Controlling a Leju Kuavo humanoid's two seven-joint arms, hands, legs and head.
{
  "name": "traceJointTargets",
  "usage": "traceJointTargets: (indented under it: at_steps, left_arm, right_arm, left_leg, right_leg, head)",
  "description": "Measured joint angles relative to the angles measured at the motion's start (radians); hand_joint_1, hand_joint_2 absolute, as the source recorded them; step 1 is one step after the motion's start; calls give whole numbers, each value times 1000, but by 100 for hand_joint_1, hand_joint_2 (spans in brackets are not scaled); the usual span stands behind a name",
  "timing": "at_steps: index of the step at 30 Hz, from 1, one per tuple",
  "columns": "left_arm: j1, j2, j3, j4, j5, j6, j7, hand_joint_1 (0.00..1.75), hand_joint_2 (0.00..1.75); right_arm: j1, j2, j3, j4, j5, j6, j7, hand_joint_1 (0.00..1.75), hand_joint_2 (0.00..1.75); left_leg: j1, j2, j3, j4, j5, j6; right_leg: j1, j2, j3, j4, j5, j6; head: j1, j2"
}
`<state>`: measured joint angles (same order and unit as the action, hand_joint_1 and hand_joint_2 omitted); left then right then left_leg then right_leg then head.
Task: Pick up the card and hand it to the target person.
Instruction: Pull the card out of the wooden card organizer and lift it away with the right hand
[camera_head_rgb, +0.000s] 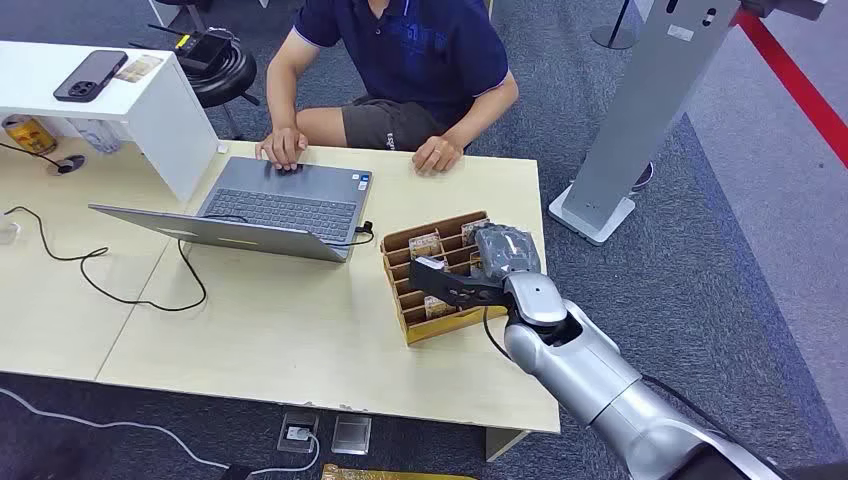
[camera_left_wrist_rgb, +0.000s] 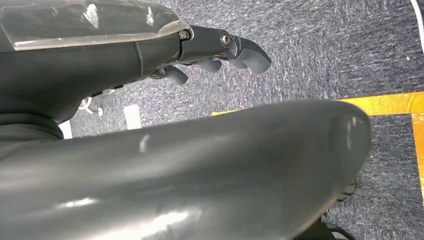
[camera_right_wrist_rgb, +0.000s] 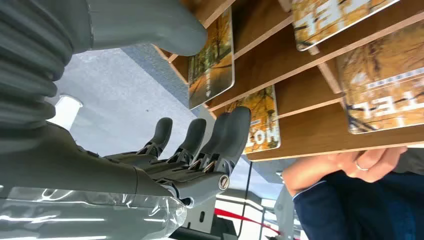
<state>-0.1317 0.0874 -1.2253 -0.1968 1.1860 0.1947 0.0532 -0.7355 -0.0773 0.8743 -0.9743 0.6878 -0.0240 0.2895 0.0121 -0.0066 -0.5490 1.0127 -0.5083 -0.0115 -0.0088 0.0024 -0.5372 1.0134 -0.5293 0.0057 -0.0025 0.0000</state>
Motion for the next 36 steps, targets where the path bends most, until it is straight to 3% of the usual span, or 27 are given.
traceJointTargets:
  at_steps: [19,29,36]
  left_arm:
    - [0,0,0,0,-6,-1,6,0,0]
    - [1,0,0,0,-7,-2,6,0,0]
    - [2,0,0,0,-7,-2,6,0,0]
  right_arm:
    - [1,6,-2,35,6,-10,8,89,175]
    - [3,4,-3,34,6,-9,18,104,175]
    - [3,5,-3,34,6,-7,19,125,175]
  left_leg:
    - [0,0,0,0,0,0]
    - [0,0,0,0,0,0]
    - [0,0,0,0,0,0]
  right_leg:
    - [0,0,0,0,0,0]
    - [0,0,0,0,0,0]
    - [0,0,0,0,0,0]
  head:
    - [0,0]
    - [0,0]
    - [0,0]
